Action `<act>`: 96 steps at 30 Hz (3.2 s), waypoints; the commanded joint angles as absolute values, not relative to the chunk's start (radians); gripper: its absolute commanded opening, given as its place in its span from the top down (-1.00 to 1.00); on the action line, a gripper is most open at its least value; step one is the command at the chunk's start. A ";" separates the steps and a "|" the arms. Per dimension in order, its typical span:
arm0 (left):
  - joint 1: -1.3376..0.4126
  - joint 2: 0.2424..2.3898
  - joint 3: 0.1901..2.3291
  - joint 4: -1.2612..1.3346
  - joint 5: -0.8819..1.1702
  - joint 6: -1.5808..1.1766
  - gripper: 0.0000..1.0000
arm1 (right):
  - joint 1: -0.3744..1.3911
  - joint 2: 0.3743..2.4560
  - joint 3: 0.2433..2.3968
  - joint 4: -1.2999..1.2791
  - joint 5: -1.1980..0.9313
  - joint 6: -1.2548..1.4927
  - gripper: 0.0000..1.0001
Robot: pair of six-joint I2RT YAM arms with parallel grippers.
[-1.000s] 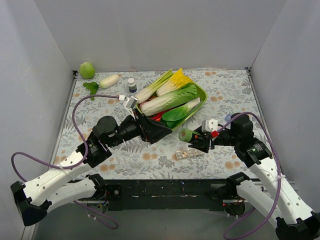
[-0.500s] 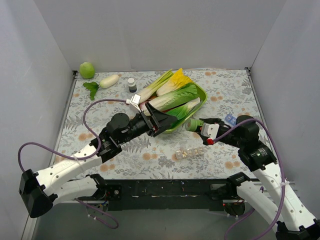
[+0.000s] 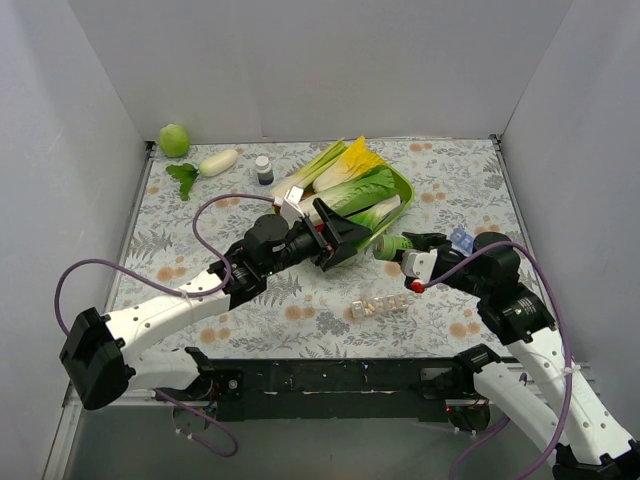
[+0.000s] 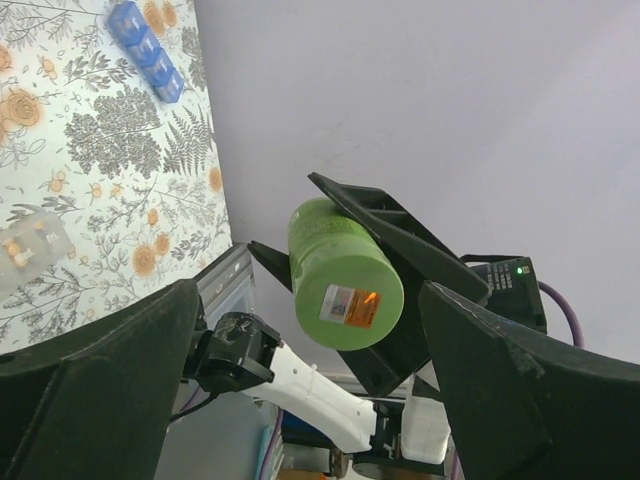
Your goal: Sort the pills into containers
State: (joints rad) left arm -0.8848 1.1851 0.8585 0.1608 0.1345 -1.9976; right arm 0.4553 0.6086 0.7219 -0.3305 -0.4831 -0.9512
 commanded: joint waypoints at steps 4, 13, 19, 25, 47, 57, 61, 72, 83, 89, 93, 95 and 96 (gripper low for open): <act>-0.888 1.278 0.940 0.242 0.201 -2.106 -0.66 | 0.469 0.614 0.729 -0.252 -0.469 -0.959 0.97; -0.905 1.316 0.953 0.275 0.242 -2.092 -0.53 | 0.472 0.627 0.727 -0.259 -0.459 -0.934 0.97; -0.905 1.309 0.945 0.279 0.268 -2.080 -0.56 | 0.472 0.646 0.730 -0.258 -0.454 -0.916 0.97; -0.905 1.298 0.928 0.293 0.298 -2.065 -0.57 | 0.474 0.660 0.735 -0.258 -0.453 -0.899 0.97; -0.902 1.373 1.029 0.046 0.860 -1.053 1.00 | 0.471 0.718 0.706 -0.255 -0.882 -0.314 0.97; -0.894 1.197 1.017 -0.141 0.604 -0.711 -0.72 | 0.457 0.746 0.341 0.548 -1.212 0.566 0.97; -0.874 0.972 0.890 0.053 0.454 -0.879 -0.96 | 0.451 0.721 0.405 0.346 -1.200 0.366 0.97; -0.842 0.888 0.854 -0.095 0.161 -1.553 -0.96 | 0.451 0.673 0.658 -0.287 -0.763 -0.549 0.97; -0.864 1.117 0.999 -0.120 0.106 -1.848 -0.96 | 0.469 0.672 0.709 -0.295 -0.522 -0.750 0.97; -0.896 1.196 1.031 -0.106 0.057 -1.905 -0.96 | 0.476 0.676 0.701 -0.296 -0.506 -0.759 0.97; -0.920 1.236 1.054 -0.107 0.043 -1.930 -0.88 | 0.479 0.680 0.698 -0.293 -0.506 -0.753 0.97; -0.937 1.255 1.068 -0.109 0.038 -1.933 -0.82 | 0.479 0.686 0.695 -0.290 -0.506 -0.747 0.97; -0.942 1.272 1.081 -0.107 0.037 -1.934 -0.78 | 0.480 0.686 0.693 -0.290 -0.508 -0.746 0.97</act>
State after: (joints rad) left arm -0.9169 1.2503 1.0138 -0.1127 0.0704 -1.9053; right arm 0.4728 0.6827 0.6613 -0.3202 -0.5163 -0.7395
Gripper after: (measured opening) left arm 0.918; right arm 0.591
